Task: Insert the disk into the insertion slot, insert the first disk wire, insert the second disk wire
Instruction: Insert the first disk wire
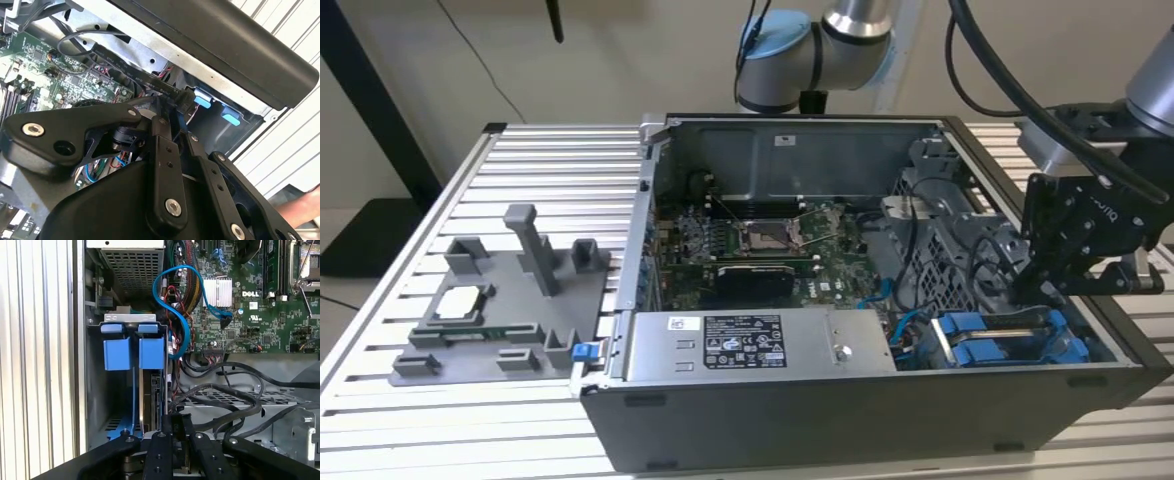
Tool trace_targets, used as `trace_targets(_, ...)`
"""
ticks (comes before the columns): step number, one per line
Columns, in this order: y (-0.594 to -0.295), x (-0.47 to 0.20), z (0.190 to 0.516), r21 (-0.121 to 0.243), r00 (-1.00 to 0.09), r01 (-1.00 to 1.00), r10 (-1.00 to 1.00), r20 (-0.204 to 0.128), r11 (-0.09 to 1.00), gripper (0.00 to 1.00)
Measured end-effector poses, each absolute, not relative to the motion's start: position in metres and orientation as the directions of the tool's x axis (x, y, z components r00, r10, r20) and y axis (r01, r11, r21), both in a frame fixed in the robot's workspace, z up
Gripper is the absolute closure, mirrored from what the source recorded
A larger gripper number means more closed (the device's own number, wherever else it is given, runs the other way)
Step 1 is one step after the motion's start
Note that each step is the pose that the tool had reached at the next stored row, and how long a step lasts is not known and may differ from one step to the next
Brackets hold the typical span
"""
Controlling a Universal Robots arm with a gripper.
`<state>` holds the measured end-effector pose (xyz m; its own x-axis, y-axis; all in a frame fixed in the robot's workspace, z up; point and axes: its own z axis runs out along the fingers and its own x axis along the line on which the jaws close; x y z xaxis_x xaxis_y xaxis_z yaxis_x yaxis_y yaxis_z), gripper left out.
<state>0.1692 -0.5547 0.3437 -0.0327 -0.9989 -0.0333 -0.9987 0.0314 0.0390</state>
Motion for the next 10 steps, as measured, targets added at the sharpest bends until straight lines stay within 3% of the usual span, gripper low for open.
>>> trace_targets(10,-0.5550,0.1689,0.3407,0.039,-0.033,-0.999,-0.999,-0.033,0.031,1.00)
